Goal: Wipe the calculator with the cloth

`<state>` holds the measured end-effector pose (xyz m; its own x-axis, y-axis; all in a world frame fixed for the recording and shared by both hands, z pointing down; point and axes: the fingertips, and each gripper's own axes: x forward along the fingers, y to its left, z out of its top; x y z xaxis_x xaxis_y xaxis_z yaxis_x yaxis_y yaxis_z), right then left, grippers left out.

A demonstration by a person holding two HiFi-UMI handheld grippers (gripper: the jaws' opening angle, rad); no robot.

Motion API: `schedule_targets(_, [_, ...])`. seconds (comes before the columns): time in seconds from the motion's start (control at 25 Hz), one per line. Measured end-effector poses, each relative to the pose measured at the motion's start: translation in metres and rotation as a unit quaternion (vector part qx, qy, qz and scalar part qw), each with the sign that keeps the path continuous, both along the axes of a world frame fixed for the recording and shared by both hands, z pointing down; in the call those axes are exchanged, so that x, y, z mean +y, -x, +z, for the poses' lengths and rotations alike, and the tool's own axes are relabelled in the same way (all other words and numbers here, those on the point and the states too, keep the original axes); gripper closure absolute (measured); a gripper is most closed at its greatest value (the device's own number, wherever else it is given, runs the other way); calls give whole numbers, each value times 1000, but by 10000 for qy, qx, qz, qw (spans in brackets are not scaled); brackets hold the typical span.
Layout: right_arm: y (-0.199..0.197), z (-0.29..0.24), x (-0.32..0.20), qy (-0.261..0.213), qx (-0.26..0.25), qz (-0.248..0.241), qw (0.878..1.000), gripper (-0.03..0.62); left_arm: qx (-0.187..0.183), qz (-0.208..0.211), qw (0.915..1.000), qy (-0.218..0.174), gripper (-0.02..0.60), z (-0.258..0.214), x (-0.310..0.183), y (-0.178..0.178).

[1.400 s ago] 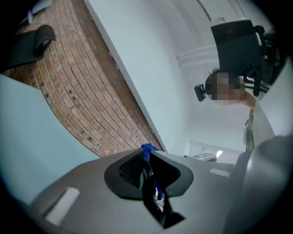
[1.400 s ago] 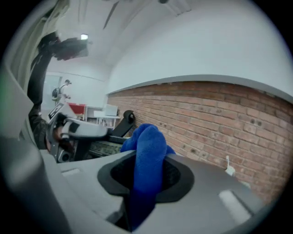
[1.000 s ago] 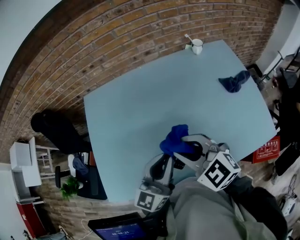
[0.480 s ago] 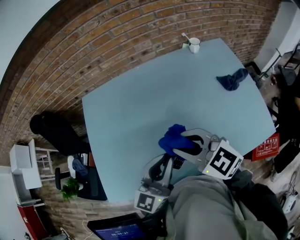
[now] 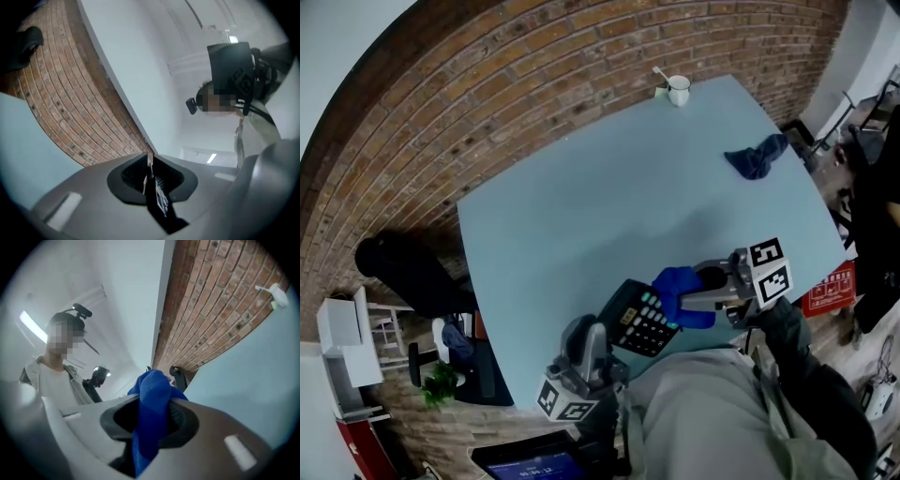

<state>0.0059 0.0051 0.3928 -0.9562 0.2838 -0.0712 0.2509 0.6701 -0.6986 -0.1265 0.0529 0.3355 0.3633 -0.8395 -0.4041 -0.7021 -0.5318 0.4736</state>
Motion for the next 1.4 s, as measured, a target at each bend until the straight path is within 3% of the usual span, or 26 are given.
schedule_targets(0.16, [-9, -6, -3, -141, -191, -26, 9997, 502, 519, 281, 9982, 90, 545, 6, -2, 1])
schedule_targets(0.24, [-5, -10, -11, -640, -54, 279, 9975, 502, 567, 366, 9975, 203, 545, 10, -5, -5])
schedule_targets(0.32, [3, -16, -18, -1563, 282, 709, 9848, 502, 560, 385, 9969, 393, 545, 17, -11, -14])
schedule_targets(0.36, [10, -17, -20, -2212, 597, 957, 9687, 502, 596, 331, 9963, 519, 545, 22, -14, -16])
schedule_targets(0.4, [17, -17, -21, -2938, 1019, 1197, 9428, 502, 677, 226, 9952, 662, 545, 28, -18, -17])
schedule_targets(0.48, [31, -12, -19, -4286, 1868, 1494, 8713, 502, 876, -55, 9918, 932, 543, 41, -25, -14])
schedule_targets(0.52, [39, -8, -13, -4726, 2118, 1467, 8427, 502, 926, -182, 9902, 1030, 543, 45, -28, -12])
schedule_targets(0.56, [47, -4, -3, -4957, 2237, 1339, 8284, 502, 930, -288, 9891, 1100, 543, 48, -30, -11])
schedule_targets(0.6, [54, 0, 8, -5024, 2266, 1158, 8263, 502, 917, -379, 9884, 1148, 543, 50, -31, -10])
schedule_targets(0.72, [68, 6, 42, -5027, 2110, 654, 8357, 502, 1079, -586, 9849, 1225, 543, 53, -33, -1])
schedule_targets(0.92, [62, 13, 70, -5143, 2008, 61, 8337, 502, 1504, -660, 9801, 1118, 543, 52, -29, 17])
schedule_targets(1.0, [53, 14, 58, -5143, 2102, 150, 8313, 502, 1551, -592, 9805, 1054, 541, 50, -27, 16])
schedule_targets(1.24, [33, 7, -11, -4938, 2487, 1276, 8234, 502, 1806, -540, 9765, 1042, 540, 53, -22, 15])
schedule_targets(1.32, [37, 6, -2, -4928, 2439, 1200, 8266, 503, 1855, -621, 9751, 1042, 540, 53, -24, 17])
schedule_targets(1.4, [47, 6, 29, -4964, 2258, 773, 8347, 502, 1906, -718, 9738, 1012, 540, 52, -25, 22])
